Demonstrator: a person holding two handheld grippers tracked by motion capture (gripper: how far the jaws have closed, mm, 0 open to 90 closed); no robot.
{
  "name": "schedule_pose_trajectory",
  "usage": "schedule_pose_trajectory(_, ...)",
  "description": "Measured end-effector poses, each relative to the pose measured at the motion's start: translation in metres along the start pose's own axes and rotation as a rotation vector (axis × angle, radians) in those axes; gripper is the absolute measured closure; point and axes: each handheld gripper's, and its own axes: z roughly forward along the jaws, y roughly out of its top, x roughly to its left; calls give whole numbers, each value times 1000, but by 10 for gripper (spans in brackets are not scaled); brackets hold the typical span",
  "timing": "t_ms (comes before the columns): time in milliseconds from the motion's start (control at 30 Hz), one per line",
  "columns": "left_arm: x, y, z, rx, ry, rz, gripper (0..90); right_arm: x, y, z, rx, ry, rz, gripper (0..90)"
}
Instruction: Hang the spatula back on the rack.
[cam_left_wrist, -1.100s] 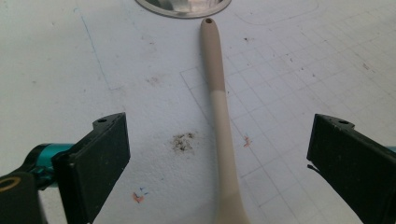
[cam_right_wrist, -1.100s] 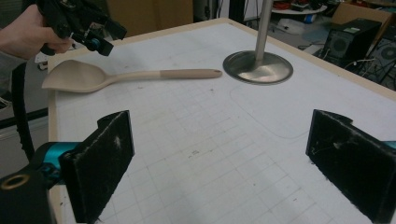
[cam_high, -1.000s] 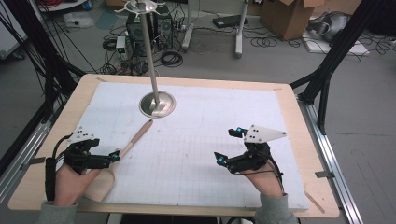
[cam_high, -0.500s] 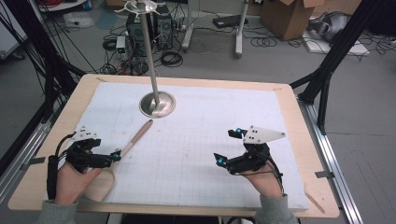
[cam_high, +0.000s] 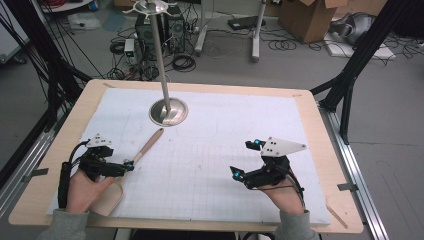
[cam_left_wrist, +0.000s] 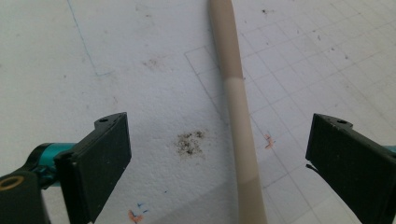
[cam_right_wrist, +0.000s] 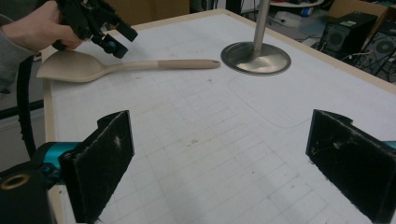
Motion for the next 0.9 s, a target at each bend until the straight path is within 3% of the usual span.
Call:
schedule_pose_trajectory(267, -1, -1, 11, 49, 16, 9, 105, 1, 0, -2, 1, -1, 4, 67)
schedule_pose_trajectory(700, -8, -1, 21, 119, 2, 48, 266, 0, -2, -3, -2, -4, 4, 67)
schedule_pose_trajectory(900, -11, -2, 22, 133, 14, 61, 391, 0, -2, -3, 3, -1, 9, 67)
